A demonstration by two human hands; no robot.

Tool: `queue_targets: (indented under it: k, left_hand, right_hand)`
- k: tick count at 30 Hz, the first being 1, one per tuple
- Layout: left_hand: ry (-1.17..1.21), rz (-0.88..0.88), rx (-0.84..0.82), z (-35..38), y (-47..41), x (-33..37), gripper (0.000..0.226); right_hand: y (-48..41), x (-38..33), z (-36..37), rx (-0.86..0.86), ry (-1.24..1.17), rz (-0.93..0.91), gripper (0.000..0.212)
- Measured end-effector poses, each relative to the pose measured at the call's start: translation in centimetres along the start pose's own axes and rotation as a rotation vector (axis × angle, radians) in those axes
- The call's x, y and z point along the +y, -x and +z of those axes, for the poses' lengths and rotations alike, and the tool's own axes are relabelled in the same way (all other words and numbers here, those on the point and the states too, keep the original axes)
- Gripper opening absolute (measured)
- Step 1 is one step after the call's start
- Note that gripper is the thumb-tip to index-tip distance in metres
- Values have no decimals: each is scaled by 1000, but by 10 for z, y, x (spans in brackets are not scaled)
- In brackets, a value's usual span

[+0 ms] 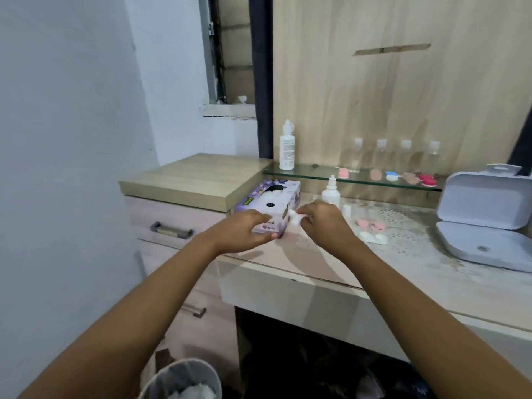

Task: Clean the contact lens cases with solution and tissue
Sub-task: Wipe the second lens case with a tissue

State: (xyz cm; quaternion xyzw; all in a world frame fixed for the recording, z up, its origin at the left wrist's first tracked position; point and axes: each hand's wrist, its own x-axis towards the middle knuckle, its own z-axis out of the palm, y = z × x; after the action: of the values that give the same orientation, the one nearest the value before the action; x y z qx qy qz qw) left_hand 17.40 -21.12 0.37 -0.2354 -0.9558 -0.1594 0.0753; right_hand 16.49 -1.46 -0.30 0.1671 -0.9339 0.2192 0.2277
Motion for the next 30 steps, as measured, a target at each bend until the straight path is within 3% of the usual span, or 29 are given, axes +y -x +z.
queue_targets:
  k: [7,13,23,30]
  left_hand:
    - [-27,-202,32,-14,71,-72,62]
    - [-46,-351,41,-11,128,-127,60]
    - [69,-536,-16,58,202,-207,50]
    - [150,-674,-191,137,237,-243,64]
  right_hand:
    - [-12,-79,52,-79,-81,-147,31]
    - [-7,-144,105,-191,-197,-275,29]
    - [20,-191,225,-477,-235,-285,31]
    - [53,-173,305,-719,-239,-173,33]
